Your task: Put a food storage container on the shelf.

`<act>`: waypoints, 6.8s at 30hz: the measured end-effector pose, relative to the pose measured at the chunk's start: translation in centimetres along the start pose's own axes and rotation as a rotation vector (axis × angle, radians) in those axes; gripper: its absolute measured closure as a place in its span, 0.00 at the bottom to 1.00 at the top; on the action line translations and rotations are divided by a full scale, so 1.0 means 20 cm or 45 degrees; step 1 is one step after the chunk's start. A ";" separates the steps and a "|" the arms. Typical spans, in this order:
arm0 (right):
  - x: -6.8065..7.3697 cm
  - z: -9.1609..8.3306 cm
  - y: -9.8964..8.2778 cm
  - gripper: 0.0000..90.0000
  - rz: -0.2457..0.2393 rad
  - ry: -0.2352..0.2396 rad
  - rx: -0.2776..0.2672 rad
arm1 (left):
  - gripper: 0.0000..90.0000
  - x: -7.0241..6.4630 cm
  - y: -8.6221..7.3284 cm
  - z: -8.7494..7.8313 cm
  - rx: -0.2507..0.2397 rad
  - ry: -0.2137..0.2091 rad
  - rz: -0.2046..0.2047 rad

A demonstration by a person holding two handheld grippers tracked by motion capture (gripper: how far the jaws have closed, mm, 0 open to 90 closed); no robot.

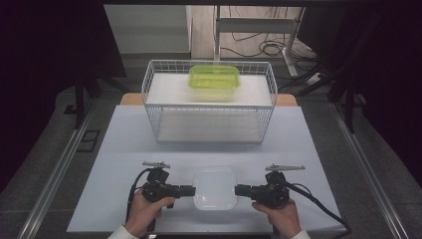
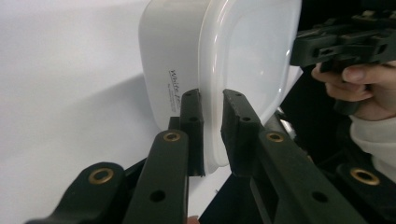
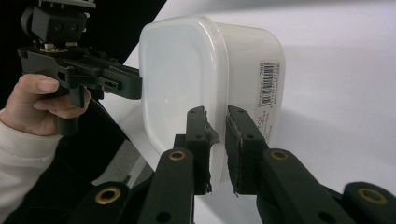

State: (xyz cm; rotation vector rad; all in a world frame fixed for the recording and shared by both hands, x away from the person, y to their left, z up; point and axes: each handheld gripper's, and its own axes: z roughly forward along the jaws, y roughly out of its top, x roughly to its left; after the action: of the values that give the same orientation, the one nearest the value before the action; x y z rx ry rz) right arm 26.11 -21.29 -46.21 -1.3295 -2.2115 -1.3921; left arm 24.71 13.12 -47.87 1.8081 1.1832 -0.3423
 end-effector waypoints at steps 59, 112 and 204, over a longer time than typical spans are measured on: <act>0.10 -0.13 0.36 0.88 -0.186 0.051 -0.160 | 0.88 -0.16 0.38 -0.22 -0.148 0.016 0.183; 0.21 -0.22 0.92 0.87 -0.345 0.027 -0.275 | 0.87 -0.24 0.91 -0.42 -0.272 0.060 0.284; 0.02 -0.09 1.57 0.87 -0.059 0.026 -0.282 | 0.88 0.01 1.54 -0.44 -0.347 0.000 0.048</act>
State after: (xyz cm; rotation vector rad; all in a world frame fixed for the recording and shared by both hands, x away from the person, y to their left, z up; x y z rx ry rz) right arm 49.84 -17.91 -25.79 -1.3315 -2.1382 -1.7017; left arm 48.47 16.73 -26.69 1.5904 1.1353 -0.1504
